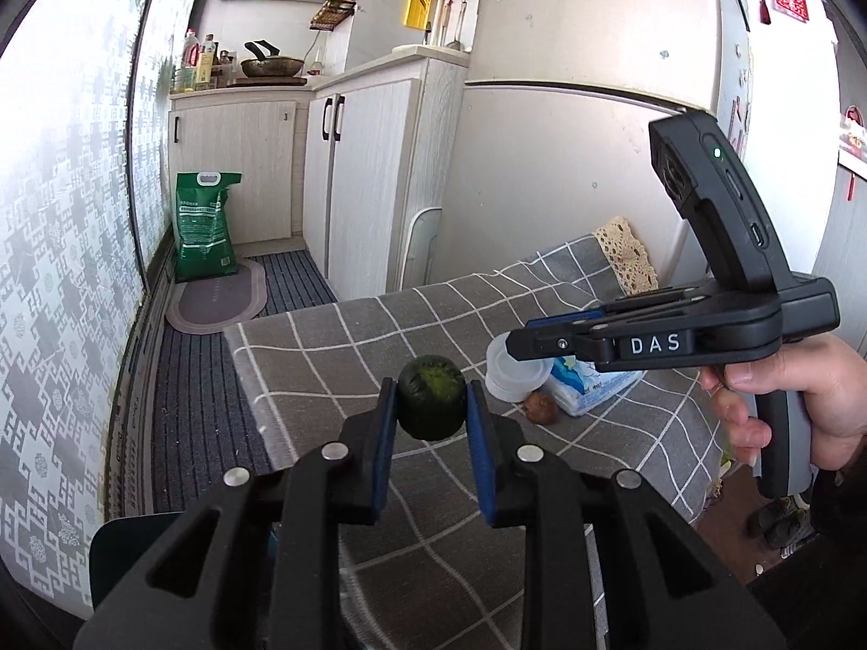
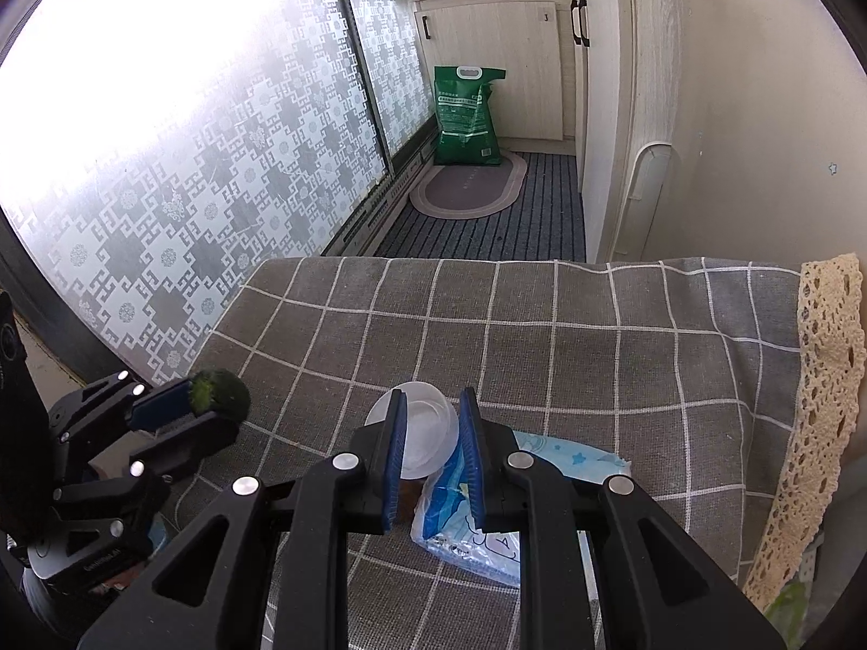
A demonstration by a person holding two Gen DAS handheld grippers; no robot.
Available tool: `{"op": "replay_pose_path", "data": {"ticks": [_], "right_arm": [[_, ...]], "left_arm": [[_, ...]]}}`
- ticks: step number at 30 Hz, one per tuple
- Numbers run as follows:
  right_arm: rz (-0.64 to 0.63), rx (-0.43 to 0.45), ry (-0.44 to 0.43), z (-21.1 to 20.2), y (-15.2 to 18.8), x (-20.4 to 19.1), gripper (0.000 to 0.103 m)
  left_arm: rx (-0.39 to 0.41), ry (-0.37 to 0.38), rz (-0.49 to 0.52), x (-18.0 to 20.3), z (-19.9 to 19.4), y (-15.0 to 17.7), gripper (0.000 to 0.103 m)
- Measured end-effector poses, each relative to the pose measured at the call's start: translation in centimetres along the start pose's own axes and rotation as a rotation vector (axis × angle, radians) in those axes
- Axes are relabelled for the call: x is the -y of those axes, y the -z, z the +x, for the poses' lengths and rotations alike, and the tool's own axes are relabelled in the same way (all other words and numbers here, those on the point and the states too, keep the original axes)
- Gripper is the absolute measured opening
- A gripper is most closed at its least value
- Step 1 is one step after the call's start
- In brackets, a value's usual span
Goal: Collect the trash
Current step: 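Lift the green vegetable with the left tool while the right tool grasps the white lid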
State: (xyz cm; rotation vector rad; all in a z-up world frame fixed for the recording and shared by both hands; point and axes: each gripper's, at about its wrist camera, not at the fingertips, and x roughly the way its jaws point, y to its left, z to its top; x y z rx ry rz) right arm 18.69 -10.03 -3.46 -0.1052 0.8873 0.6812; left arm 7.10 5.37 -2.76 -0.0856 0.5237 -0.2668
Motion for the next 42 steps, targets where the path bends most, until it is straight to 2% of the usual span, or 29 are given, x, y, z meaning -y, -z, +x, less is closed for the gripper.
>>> {"op": "replay_pose_path", "data": {"ticks": [6,11,16,23,29,31,37,42], "right_arm": [[-0.016,-0.014,0.016,0.5,0.0,-0.2,0.019],[-0.034,-0.017,0.035,0.6,0.1,-0.5,0.010],[-0.064,-0.015,0.052,0.6,0.1,-1.0,0.008],[-0.087,0.005,0.056,0.2,-0.3,-1.9,0.007],[-0.101,0.027,0.035,-0.2,-1.1,-3.4,0.007],[-0.111,0.032,0.030,-0.2,-1.4,-4.1,0.003],[-0.120,0.025,0.037,0.2,-1.9,-5.1,0.003],[-0.110,-0.016,0.055,1.8,-1.3,-4.7,0.004]], "left_arm": [[0.029,-0.044,-0.043,-2.0,-2.0,0.2,0.027],[0.064,-0.090,-0.080,-3.8,-3.7,0.5,0.027],[0.085,-0.137,-0.148,-5.8,-4.9,1.0,0.027],[0.058,-0.235,-0.222,-8.8,-5.7,2.2,0.027],[0.029,-0.306,-0.240,-10.2,-6.2,3.4,0.027],[0.016,-0.316,-0.244,-10.6,-6.2,3.8,0.027],[-0.005,-0.329,-0.230,-11.1,-6.6,4.5,0.027],[-0.016,-0.335,-0.224,-11.5,-6.9,4.9,0.027]]}}
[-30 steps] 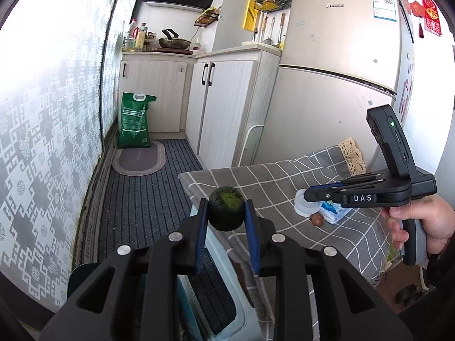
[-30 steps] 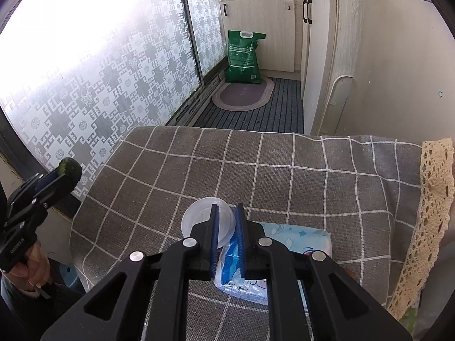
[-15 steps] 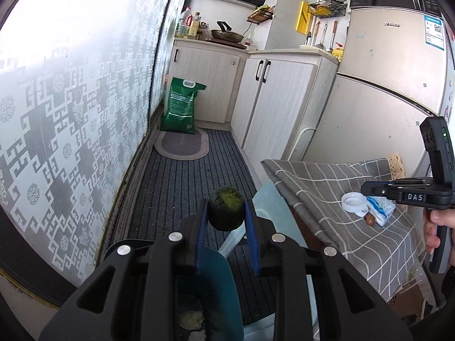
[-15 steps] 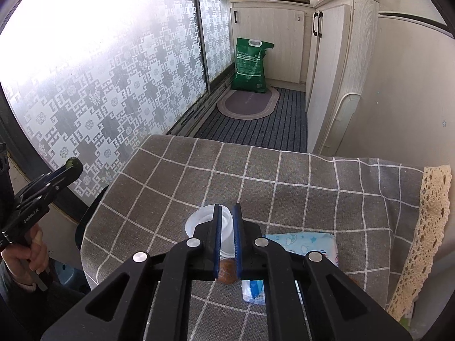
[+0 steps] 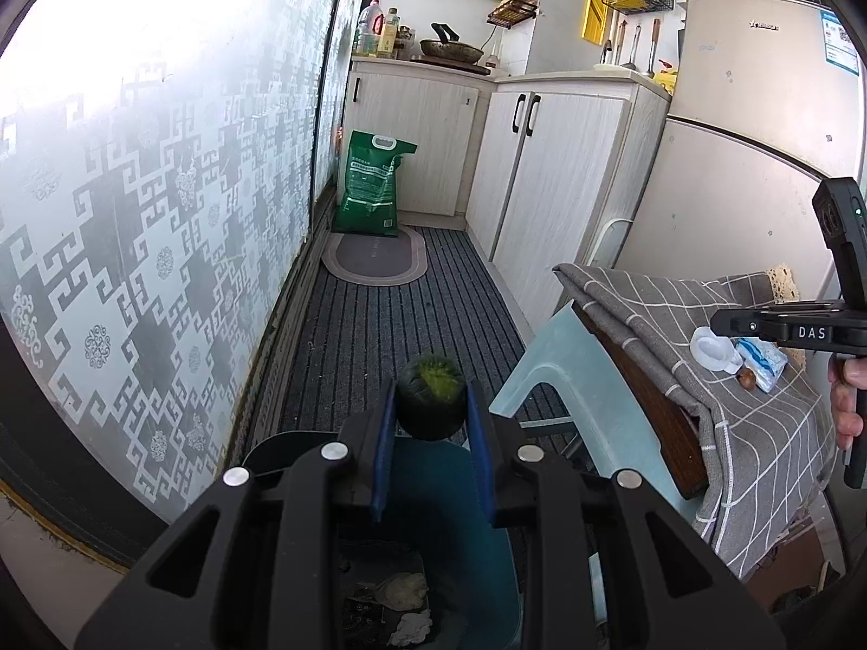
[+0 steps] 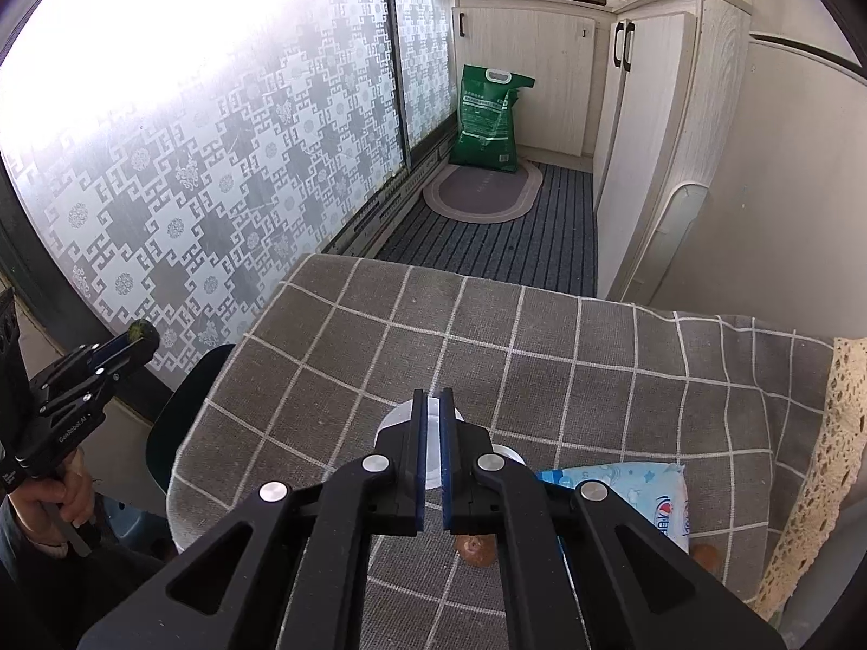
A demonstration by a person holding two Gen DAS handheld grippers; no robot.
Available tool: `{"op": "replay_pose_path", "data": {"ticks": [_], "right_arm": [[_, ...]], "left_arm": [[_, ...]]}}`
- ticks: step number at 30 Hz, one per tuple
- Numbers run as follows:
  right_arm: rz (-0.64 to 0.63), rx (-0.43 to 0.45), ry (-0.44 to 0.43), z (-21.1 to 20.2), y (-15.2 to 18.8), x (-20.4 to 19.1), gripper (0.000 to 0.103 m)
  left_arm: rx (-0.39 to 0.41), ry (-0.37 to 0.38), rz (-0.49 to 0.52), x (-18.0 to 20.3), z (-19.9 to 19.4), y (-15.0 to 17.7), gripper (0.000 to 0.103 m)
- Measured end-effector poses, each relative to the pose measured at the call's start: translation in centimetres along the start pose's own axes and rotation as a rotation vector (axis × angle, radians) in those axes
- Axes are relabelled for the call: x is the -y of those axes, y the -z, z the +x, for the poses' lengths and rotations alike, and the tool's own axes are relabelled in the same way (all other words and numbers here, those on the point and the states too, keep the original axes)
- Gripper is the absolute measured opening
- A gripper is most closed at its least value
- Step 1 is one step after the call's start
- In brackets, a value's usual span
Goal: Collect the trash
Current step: 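Lift the green vegetable with the left tool while the right tool grasps the white lid, then carry both items over the teal bin and open the left tool to drop the vegetable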
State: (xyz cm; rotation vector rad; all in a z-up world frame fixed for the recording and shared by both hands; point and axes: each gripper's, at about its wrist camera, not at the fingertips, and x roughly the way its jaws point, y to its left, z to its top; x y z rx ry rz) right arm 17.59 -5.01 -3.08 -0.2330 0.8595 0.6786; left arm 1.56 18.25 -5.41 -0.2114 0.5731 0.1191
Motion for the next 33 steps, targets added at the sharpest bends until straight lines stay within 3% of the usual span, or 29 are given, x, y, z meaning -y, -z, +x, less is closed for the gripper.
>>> {"op": "replay_pose_path", "data": {"ticks": [6,12,25,33], "right_arm": [[0.037,-0.016,-0.016,0.8,0.2,0.7,0.005],[0.028,-0.022,-0.026,1.3,0.1,-0.1,0.018],[-0.020,-0.023,0.037,1.6,-0.1,-0.8,0.020],[0.012,-0.002,-0.006,0.7,-0.1,-0.9,0.020]], "left_arm": [[-0.008,-0.006,-0.003,-0.8,-0.2,0.3,0.027],[-0.019,-0.014,-0.003,-1.4,-0.4,0.6,0.027],[-0.023,-0.026,0.002,-2.4,-1.1,1.0,0.027],[-0.025,-0.021,0.015,-2.2,-1.5,1.3,0.027]]}}
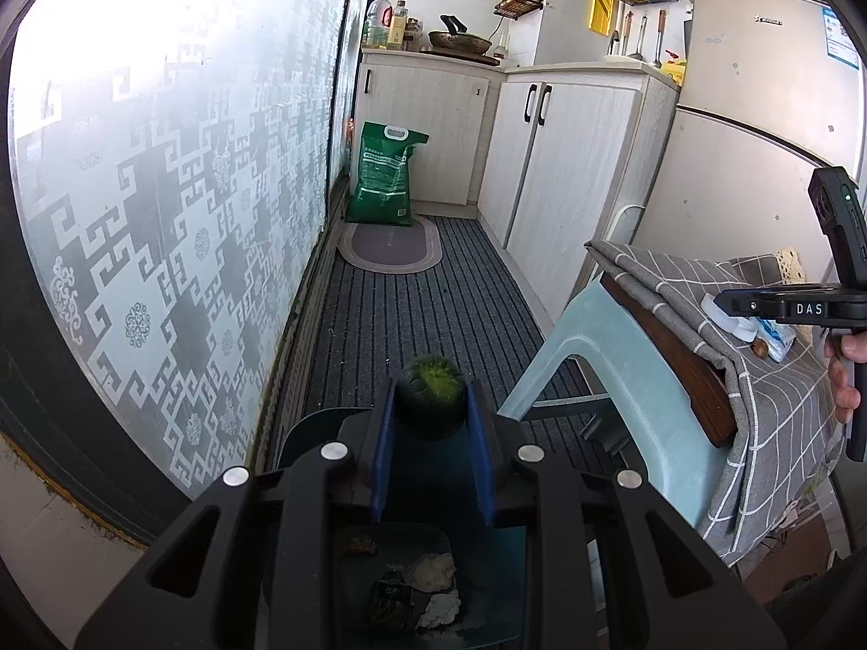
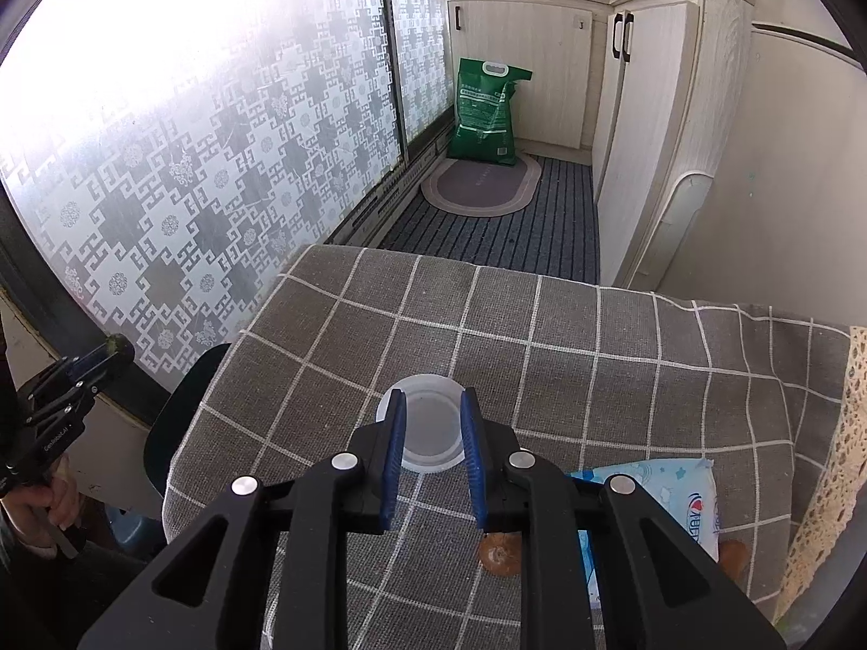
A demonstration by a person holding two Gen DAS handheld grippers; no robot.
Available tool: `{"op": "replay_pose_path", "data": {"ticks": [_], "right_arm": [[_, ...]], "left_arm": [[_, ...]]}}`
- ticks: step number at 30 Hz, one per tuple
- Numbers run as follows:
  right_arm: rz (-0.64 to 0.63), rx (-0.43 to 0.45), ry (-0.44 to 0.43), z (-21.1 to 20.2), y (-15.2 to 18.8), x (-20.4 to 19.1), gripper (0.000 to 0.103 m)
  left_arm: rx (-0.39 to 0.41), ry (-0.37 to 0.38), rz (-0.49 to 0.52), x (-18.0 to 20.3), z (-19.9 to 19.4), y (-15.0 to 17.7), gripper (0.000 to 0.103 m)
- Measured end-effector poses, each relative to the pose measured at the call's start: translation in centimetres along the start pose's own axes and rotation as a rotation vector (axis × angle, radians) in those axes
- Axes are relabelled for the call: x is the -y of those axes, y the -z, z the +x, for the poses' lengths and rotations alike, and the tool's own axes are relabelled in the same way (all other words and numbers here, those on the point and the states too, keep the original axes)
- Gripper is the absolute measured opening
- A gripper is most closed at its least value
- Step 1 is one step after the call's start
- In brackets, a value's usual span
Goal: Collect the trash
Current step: 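Carry both items over the teal bin and open the left tool to drop the vegetable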
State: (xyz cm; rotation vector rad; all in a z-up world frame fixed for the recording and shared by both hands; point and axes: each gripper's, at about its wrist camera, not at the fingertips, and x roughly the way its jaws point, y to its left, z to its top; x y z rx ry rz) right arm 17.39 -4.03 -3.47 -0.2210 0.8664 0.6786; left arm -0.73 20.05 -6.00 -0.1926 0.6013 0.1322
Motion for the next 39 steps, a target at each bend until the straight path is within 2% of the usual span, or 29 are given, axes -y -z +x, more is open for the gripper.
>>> {"op": "replay_pose_path", "data": {"ticks": [7,13,24,32,37,39], "right_arm": [[-0.013,0.014,-0.033,-0.6,0.1,-1.2,0.020],[-0.035,0.028,-0.069,-1.3,-0.2,-2.9,0.020],[-0.123,0.041,-0.165,-2.4,-1.0,-8.6,0.020],[-0.180,0.009,-0.216,-1.0,-0.9,-12.9,0.020],[-0.208,-0.030,-0.236,0.6,-0.4,-15.3,0.020],[-0.213,-0.046,-0.249,1.3,-0.2,-16.2,0.020]], "left_arm": [[-0.005,0.000,0.004,0.2,-0.1,0.4,0.028],[-0.048,-0.018,-0.006,-0.3,0.8,1.0,0.028],[-0.131,-0.048,-0.019,-1.6,2.3,3.0,0.028],[-0.216,-0.051,-0.025,-2.4,3.7,4.5,0.028],[-0.268,0.001,-0.067,-3.1,4.7,5.4,0.028],[-0.283,-0.008,-0.064,-3.2,5.0,5.8,0.028]]}}
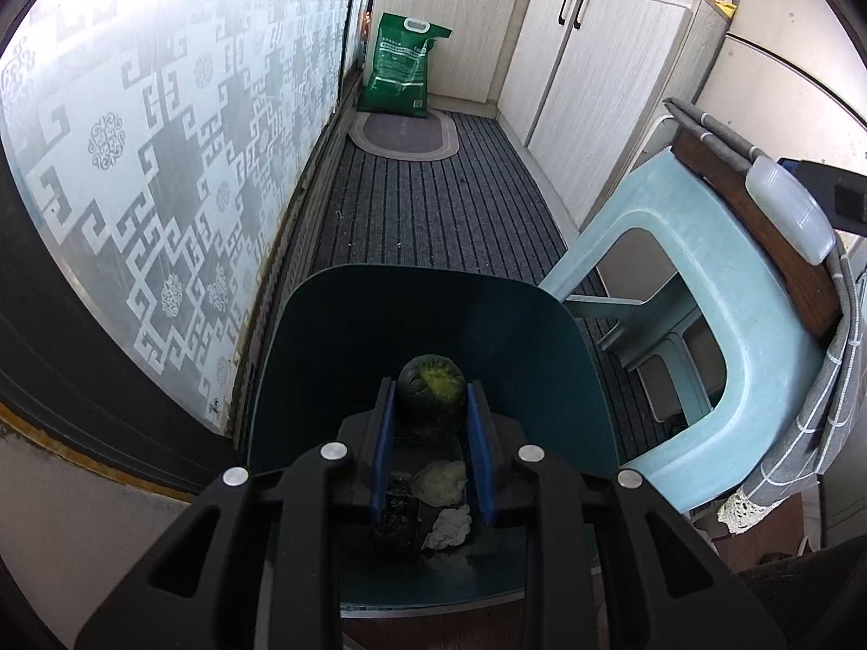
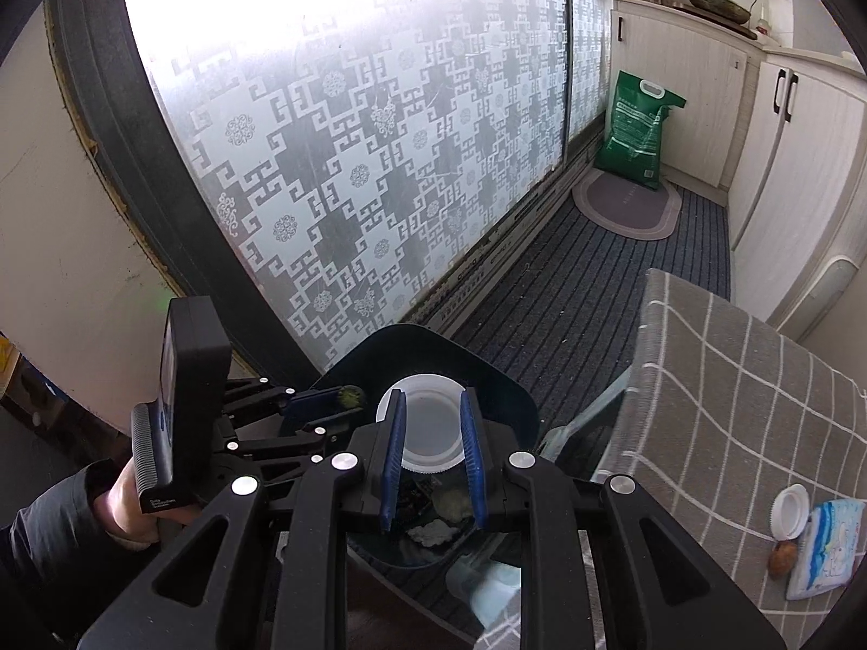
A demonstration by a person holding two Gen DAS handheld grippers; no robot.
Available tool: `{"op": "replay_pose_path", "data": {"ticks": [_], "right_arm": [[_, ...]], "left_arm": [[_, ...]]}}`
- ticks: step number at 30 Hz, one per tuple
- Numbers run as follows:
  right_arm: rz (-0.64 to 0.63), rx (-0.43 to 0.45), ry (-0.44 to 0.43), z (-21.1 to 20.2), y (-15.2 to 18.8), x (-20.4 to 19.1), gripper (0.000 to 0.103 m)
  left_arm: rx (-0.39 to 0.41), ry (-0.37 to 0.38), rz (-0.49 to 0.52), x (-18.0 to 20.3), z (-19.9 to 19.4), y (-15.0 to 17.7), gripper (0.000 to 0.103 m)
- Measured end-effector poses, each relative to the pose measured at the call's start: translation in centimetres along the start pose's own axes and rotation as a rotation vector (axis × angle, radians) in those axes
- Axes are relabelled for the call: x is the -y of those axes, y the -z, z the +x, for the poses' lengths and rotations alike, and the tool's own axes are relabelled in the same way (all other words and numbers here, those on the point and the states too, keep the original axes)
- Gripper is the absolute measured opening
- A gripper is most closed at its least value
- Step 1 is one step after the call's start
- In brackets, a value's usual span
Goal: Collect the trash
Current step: 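Carry both items over the teal bin and open the left tool to drop the vegetable, then open the right tool over the teal bin to drop the white lid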
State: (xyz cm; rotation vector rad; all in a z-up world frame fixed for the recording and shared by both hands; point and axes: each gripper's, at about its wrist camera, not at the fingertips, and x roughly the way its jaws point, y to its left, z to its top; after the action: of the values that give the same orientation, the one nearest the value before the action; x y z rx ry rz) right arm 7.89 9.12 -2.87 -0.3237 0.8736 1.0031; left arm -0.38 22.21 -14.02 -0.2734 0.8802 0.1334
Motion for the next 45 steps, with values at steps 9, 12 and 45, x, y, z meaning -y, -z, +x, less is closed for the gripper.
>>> {"op": "replay_pose_path", "data": {"ticks": [9,12,45], "right_arm": [[-0.020,-0.058,0.015,3.0,0.1,-1.7,0.020],[-0.023,-0.079,0.019,4.0,0.1,-2.0,0.020],[-0.081,-0.228,0.070,9.9,2.5,-2.8,0.020]], "left_arm": [[-0.067,-0.020,-0.006,-0.8,2.6,1.0,0.027],[-0.077,-0.025,0.002,-0.8,3.0,1.2,0.027],[0.193,-0.015,-0.056,-2.0,-3.6,-0.5,0.035]]}}
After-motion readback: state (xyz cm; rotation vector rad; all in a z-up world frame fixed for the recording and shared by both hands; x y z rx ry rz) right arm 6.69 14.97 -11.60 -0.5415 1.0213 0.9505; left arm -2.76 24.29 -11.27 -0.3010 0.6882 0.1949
